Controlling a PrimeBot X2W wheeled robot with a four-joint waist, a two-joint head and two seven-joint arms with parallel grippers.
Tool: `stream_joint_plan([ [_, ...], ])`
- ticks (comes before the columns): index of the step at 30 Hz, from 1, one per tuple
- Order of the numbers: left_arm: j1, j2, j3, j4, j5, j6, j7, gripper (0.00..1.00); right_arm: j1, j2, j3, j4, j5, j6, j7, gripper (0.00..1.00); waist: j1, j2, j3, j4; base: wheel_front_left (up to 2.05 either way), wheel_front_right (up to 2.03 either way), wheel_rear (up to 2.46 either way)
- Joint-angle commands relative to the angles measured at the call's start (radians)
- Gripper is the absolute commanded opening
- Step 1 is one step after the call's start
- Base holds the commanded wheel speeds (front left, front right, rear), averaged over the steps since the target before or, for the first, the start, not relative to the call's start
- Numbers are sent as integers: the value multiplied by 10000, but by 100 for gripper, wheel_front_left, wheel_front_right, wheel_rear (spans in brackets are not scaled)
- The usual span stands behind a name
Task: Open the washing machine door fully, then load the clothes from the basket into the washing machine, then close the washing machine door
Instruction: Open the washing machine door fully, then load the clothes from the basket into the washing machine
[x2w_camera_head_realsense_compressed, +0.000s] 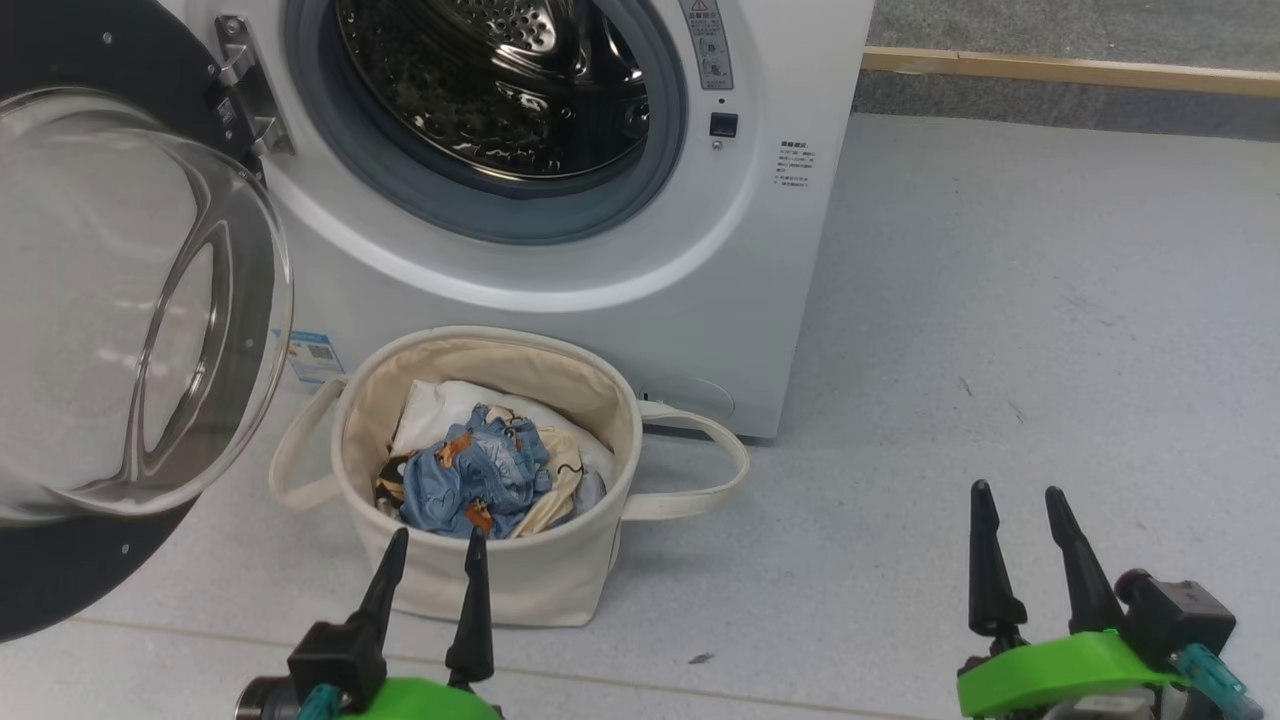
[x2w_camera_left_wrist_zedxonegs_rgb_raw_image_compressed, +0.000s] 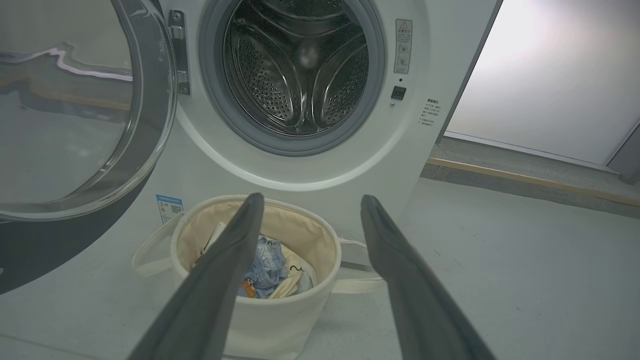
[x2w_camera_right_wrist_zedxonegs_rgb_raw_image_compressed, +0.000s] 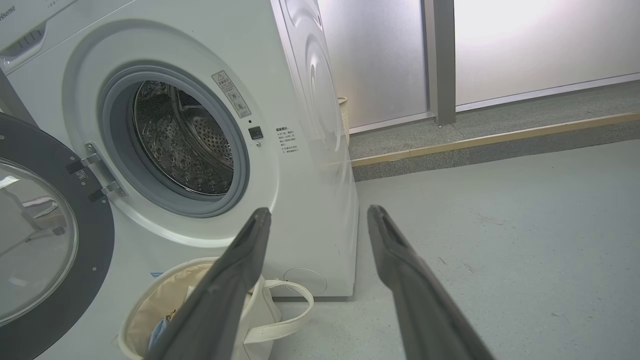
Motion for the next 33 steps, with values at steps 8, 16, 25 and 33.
stream_joint_plan([
  [8,-304,91,89,-328,-130,-291,-48,100,-351,-53,363,-216,-98,0,-124,100,-1,0,8,-3,0,0,0],
  [16,-350,91,177,-263,-453,-486,-48,100,-389,-53,386,-180,-89,0,-124,100,-1,0,99,-22,26,-44,18],
  [25,-390,91,510,-271,-236,-117,-48,100,-373,-53,413,-128,-33,0,-124,100,-1,0,157,26,123,-175,52],
  [33,-390,91,401,-251,-56,-146,-48,100,-407,-53,442,-104,-21,0,-124,100,-1,0,172,148,112,-121,9],
])
